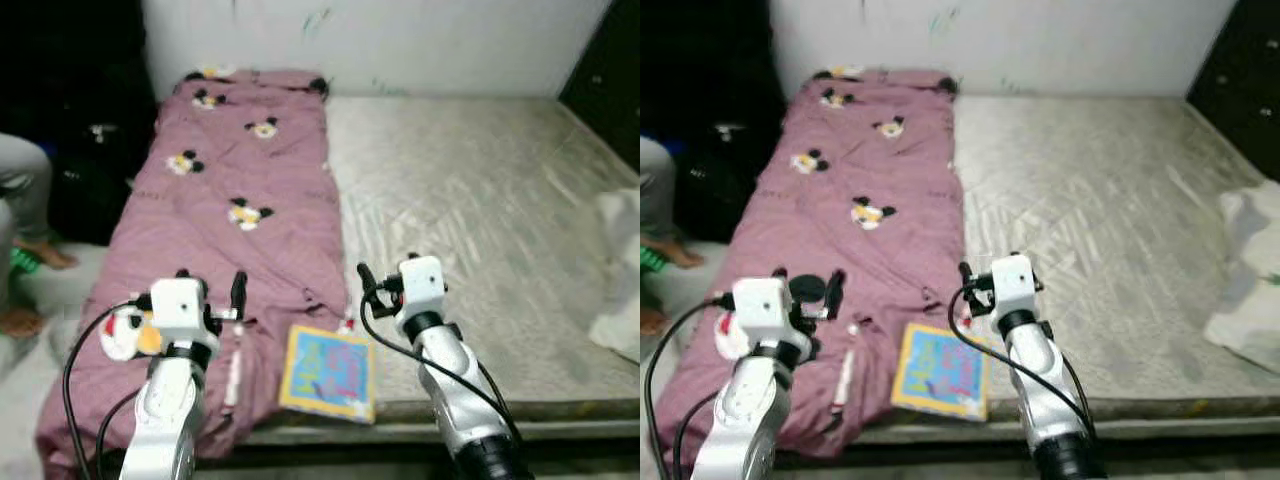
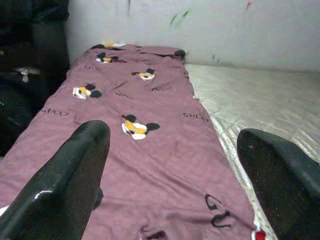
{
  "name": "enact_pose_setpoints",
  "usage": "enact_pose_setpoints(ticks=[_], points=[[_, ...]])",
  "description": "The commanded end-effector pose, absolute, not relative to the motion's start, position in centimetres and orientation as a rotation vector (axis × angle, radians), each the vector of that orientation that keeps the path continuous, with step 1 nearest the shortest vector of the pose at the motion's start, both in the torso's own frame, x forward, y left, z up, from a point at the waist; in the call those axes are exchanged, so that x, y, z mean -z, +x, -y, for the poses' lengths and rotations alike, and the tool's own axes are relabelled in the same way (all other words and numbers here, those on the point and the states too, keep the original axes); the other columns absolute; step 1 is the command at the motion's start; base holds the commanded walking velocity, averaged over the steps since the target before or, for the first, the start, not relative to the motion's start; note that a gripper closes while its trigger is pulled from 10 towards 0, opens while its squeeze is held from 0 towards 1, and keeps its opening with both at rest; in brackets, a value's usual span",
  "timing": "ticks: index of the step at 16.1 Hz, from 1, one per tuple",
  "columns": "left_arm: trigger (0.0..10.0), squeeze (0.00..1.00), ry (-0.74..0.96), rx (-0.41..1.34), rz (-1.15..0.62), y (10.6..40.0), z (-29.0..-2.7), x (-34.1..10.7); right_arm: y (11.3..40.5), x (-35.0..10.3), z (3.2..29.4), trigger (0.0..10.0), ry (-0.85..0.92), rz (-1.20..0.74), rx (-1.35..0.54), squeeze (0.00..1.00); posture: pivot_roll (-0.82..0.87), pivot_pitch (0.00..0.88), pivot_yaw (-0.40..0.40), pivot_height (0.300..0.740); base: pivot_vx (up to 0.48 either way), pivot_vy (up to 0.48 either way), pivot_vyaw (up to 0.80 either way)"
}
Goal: Clean up the room
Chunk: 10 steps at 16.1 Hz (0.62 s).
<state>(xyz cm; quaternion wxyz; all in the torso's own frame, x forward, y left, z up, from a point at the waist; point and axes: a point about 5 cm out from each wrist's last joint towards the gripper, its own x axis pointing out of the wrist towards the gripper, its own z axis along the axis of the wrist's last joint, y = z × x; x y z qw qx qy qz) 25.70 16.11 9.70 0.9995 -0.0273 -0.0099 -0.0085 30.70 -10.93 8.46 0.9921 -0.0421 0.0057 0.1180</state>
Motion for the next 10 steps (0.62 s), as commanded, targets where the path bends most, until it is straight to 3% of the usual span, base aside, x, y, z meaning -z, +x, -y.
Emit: enact_pose_setpoints(ticks=[1,10], points=[[10.0,0.0,-0.042,-0.012,0.006,25.52,-16.83,-9.45,30.66,-8.5,10.2,10.0,-0.075,-0.01,-0.262,0.0,0.04,0.056,-0.034,0.74,0.0,-0.274,0.0],[10.0,0.0,-0.043,-0.01,0.003,25.63,-16.78,-9.42,30.72,-8.5,10.2,10.0,-0.077,-0.01,-0.263,0.0,0.04,0.057,-0.034,0.74,0.0,-0.275,0.0]])
